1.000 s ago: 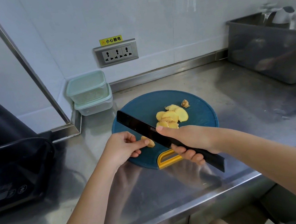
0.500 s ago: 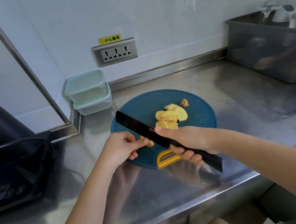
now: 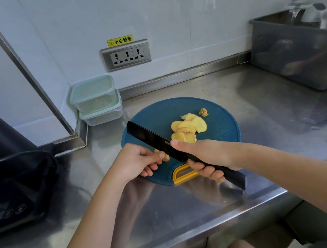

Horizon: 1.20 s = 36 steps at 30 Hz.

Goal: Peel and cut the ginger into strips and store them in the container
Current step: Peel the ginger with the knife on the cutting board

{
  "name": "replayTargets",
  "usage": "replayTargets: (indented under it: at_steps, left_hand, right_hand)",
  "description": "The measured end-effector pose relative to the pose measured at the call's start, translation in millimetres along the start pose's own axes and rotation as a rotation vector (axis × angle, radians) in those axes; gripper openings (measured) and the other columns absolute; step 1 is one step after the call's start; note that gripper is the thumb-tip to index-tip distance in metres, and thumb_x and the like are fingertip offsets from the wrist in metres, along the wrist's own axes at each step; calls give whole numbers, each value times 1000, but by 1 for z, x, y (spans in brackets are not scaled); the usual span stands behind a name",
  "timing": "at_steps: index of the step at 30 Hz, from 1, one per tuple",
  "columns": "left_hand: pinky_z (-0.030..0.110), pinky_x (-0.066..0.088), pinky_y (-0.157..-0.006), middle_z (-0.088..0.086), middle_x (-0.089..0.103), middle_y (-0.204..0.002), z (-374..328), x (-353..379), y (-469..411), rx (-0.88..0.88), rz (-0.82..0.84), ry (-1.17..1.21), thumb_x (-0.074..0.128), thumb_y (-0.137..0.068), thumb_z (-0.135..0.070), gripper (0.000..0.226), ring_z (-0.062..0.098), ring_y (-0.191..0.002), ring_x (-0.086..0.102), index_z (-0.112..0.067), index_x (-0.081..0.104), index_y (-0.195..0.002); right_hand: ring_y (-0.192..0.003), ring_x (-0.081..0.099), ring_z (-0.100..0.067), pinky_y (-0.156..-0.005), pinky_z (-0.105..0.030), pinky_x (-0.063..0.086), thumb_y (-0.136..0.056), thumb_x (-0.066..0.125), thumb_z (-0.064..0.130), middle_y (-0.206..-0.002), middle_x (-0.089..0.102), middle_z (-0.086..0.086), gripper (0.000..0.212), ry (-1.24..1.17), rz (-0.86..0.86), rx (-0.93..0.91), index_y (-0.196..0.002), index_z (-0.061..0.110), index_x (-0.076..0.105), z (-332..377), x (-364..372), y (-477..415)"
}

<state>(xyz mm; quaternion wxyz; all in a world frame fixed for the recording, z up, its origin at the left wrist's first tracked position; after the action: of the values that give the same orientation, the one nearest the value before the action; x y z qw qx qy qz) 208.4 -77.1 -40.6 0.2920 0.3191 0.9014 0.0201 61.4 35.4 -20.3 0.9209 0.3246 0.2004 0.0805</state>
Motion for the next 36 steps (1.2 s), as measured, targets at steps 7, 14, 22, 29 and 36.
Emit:
replayTargets:
  at_steps: [7,14,22,29,36]
  left_hand:
    - [15,45,-47,-7,59,-51,1,-1,-1,-10,59,18,72,-80,-33,23,5,-44,53,-15,70,-66]
    - [15,45,-47,-7,59,-51,0,-1,-2,-13,67,34,71,-80,-33,23,5,-44,53,-15,69,-66]
    - [14,45,-46,-7,59,-48,0,0,-3,12,66,34,71,-82,-30,22,3,-42,53,-15,68,-65]
    - [15,47,-49,-8,61,-49,2,-1,-4,12,68,31,70,-82,-32,21,3,-44,55,-17,69,-66]
    - [13,46,-48,-9,61,-49,0,1,-1,36,68,27,69,-83,-29,20,2,-43,54,-18,68,-66]
  right_hand:
    - [-37,23,-12,-40,-20,25,-83,25,82,-47,28,1,70,-7,52,55,-54,19,30,3,-2,1]
    - [-36,24,-12,-39,-21,27,-85,24,80,-47,28,1,69,8,37,42,-54,19,30,6,0,0]
    - [-35,25,-12,-38,-18,27,-83,25,82,-45,29,2,69,-11,7,87,-54,20,30,9,4,-4]
    - [-36,26,-12,-38,-19,29,-84,26,82,-47,30,2,69,-13,-6,108,-54,20,30,11,6,-5]
    - [-35,27,-12,-38,-19,29,-84,27,82,-49,30,2,68,9,-28,160,-57,20,31,17,12,-12]
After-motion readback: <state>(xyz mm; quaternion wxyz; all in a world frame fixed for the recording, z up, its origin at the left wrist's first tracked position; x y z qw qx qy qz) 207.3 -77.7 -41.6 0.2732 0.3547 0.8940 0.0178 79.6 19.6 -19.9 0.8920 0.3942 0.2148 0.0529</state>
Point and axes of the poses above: each hand's wrist, its own y-axis away from the middle knuckle, its own x-axis out of the palm, z = x × y, the point moved 4 cm from there along -y, towards the middle knuckle
